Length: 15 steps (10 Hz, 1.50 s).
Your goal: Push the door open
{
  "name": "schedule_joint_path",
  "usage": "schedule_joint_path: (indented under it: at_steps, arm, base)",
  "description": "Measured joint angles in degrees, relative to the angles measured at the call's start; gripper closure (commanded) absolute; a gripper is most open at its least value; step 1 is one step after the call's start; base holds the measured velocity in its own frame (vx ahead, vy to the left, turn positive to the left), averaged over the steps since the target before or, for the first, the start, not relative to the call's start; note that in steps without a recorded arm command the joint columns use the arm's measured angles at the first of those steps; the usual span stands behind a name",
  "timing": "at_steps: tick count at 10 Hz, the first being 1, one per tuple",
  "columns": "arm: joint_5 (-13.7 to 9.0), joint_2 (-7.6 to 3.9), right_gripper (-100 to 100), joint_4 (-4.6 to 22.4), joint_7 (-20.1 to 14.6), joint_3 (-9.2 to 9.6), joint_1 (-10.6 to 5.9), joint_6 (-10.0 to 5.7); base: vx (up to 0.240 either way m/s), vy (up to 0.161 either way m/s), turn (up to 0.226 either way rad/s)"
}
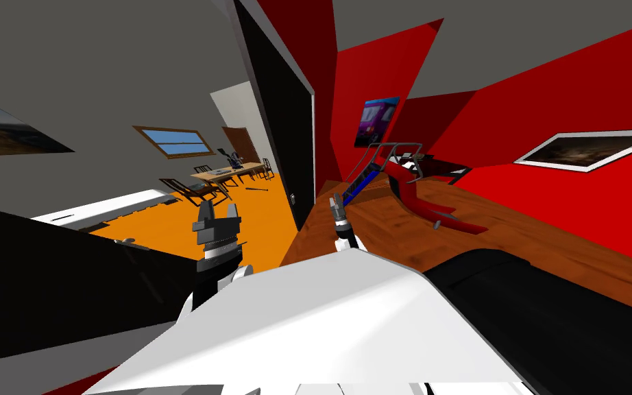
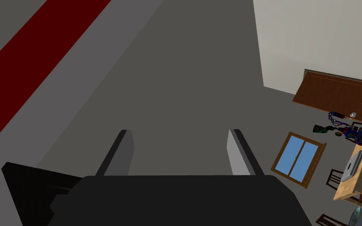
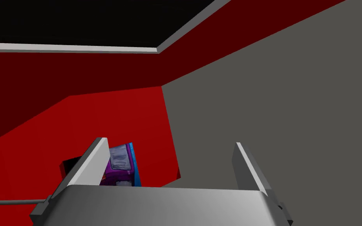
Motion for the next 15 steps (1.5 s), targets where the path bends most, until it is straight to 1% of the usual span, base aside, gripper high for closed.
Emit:
schedule_joint_path:
  at_steps: [1, 2, 3, 5, 6, 8, 9, 10, 11, 12, 13, 15]
  arm:
    - [-0.1, -0.24, -100, 1.9, -0.3, 0.66, -0.72, -0.55]
    - [-0.1, -0.28, -100, 3.4, -0.4, 1.46, -1.6, -0.71]
    - [-0.4, -0.73, -100, 4.7, -0.8, 2.0, -2.31, -0.75]
    - [-0.3, -1.05, -100, 5.9, -1.2, 4.1, -2.47, -0.53]
    - [-0.2, -0.93, -100, 6.8, -1.1, 4.61, -2.77, -0.82]
    - [-0.4, -1.33, -100, 9.4, -1.5, 5.83, -3.69, -1.6]
    - [-0.5, -1.44, -100, 11.2, -1.8, 6.55, -4.58, -1.84]
    - [-0.6, -1.45, -100, 12.5, -2.0, 7.41, -5.41, -1.79]
    - [-0.6, -1.62, -100, 13.6, -2.2, 8.34, -5.85, -1.75]
    - [-0.6, -1.46, -100, 15.2, -2.3, 9.3, -6.65, -1.81]
    - [-0.7, -1.72, -100, 17.0, -2.5, 10.11, -7.21, -2.34]
    - [-0.8, -2.1, -100, 18.5, -3.1, 12.1, -7.79, -2.1]
  base:
    - [0.079, -0.028, 0.017]
    - [0.091, -0.029, 0.018]
    - [0.111, -0.026, 0.014]
    - [0.086, -0.023, 0.01]
    - [0.054, -0.021, 0.01]
    - [0.089, -0.031, 0.014]
    - [0.108, -0.026, 0.021]
    - [0.103, -0.026, 0.018]
    - [0.093, -0.033, 0.015]
    - [0.096, -0.031, 0.02]
    - [0.095, -0.038, 0.015]
    - [0.094, -0.041, 0.017]
